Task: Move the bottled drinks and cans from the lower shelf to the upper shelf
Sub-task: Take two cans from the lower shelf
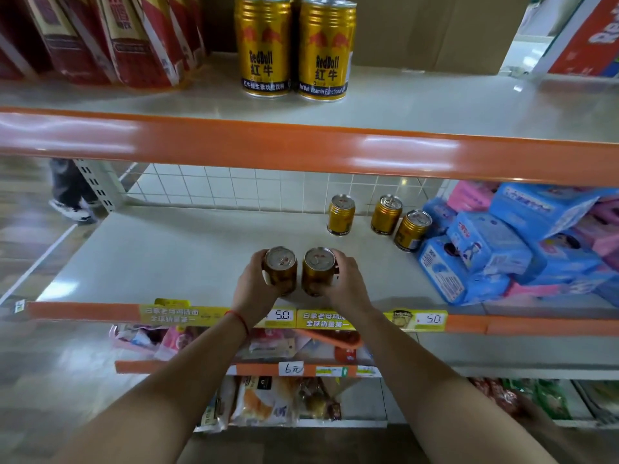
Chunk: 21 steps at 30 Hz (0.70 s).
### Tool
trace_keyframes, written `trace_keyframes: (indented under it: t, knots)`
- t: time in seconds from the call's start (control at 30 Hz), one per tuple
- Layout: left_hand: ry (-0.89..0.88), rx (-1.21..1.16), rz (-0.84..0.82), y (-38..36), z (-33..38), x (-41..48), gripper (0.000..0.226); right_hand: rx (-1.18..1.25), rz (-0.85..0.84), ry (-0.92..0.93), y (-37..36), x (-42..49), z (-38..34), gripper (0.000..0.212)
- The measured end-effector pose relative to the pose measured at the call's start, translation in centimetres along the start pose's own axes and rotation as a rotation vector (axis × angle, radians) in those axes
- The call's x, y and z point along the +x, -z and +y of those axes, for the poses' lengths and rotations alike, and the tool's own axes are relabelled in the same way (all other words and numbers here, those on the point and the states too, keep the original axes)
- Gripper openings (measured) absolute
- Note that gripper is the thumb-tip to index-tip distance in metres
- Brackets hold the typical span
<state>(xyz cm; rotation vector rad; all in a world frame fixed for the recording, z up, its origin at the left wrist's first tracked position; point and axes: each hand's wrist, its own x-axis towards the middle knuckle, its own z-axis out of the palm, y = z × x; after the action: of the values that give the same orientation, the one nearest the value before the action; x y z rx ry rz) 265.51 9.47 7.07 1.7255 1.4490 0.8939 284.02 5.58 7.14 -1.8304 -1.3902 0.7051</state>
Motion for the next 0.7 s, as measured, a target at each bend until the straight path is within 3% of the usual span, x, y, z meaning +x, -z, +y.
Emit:
trace_keyframes:
  t: [0.17, 0.43, 0.53, 0.7]
  knots:
    - [-0.054, -0.016, -0.015, 0.6, -1.0, 0.2, 0.072, 0.030, -0.110, 0.024, 0.9, 0.5, 0.6, 0.080]
    - [-0.039, 0.021, 0.090, -0.7, -1.5, -0.4, 0.074, 0.030, -0.048, 0.062, 0.1, 0.3, 1.1, 0.073]
    - [-0.052, 0.012, 0.053, -0.9, -1.4, -0.4, 0.084, 0.044, -0.058, 0.073, 0.1, 0.2, 1.1, 0.075]
    - [-0.125, 0.016, -0.031, 0.0, -1.6, 0.6, 0.082, 0.060, -0.063, 0.071, 0.1, 0.4, 1.0, 0.080]
